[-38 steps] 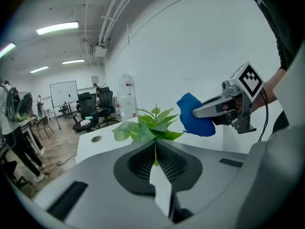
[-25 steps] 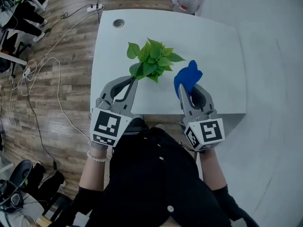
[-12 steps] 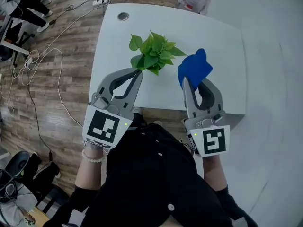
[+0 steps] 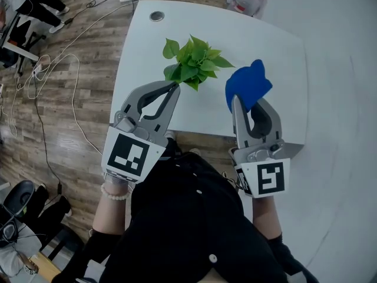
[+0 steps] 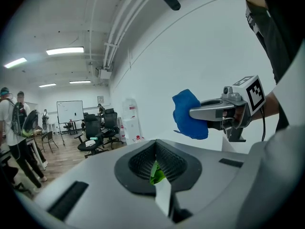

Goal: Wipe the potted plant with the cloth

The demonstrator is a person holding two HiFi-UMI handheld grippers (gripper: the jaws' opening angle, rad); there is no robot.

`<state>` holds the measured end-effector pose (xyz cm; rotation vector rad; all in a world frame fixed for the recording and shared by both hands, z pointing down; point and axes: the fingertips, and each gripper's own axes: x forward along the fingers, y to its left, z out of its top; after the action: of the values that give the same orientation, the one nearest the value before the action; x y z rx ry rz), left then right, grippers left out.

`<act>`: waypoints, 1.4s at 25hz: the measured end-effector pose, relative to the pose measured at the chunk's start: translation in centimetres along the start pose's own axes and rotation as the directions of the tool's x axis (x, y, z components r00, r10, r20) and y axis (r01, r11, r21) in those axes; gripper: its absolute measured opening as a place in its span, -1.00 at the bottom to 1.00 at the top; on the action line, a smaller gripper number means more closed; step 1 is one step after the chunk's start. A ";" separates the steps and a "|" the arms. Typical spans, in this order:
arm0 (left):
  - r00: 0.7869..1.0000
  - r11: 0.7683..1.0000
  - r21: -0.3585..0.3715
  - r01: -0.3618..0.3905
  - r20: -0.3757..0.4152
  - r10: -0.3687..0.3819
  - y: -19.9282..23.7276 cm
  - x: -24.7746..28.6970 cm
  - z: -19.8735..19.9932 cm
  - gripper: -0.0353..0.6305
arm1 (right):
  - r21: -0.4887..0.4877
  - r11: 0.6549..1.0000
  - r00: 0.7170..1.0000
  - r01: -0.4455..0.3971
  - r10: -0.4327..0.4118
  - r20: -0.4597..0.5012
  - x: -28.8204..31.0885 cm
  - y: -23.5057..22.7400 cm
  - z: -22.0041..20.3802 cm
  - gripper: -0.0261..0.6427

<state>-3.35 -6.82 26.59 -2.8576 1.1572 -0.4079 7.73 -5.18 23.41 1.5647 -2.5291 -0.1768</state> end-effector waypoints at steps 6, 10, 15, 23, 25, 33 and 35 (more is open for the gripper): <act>1.000 1.000 -0.005 -0.001 -0.001 0.001 -0.2 -0.1 0.3 -0.85 | 0.017 1.000 1.000 -0.001 0.001 -0.009 -0.3 0.1 -0.2 -0.67; 1.000 0.999 0.030 0.015 0.008 -0.015 -0.4 0.2 0.1 -0.85 | 0.009 1.000 1.000 -0.002 0.003 -0.010 -0.2 0.0 -0.5 -0.67; 1.000 0.999 0.035 0.021 0.014 -0.022 -0.5 0.1 0.4 -0.85 | 0.004 1.000 1.000 -0.001 0.001 -0.012 -0.2 0.0 -0.3 -0.67; 1.000 1.000 -0.001 0.008 0.004 -0.008 -0.5 0.2 0.5 -0.85 | 0.003 1.000 1.000 -0.003 0.003 -0.012 -0.1 -0.1 -0.5 -0.67; 1.000 1.000 -0.003 0.007 0.004 -0.007 -0.5 0.2 0.4 -0.85 | 0.001 1.000 1.000 -0.005 0.005 -0.012 0.0 0.0 -0.5 -0.67; 1.000 1.000 -0.009 0.008 0.004 -0.008 -0.3 0.3 0.6 -0.85 | -0.014 1.000 1.000 -0.009 0.009 -0.022 0.2 0.1 -0.4 -0.67; 1.000 1.000 -0.011 0.008 0.006 -0.008 -0.2 0.3 0.6 -0.85 | -0.020 1.000 1.000 -0.009 0.009 -0.020 0.3 0.1 -0.3 -0.67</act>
<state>-2.83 -6.88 26.12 -2.8717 1.1510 -0.3948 7.55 -5.37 23.78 1.5398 -2.5104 -0.1843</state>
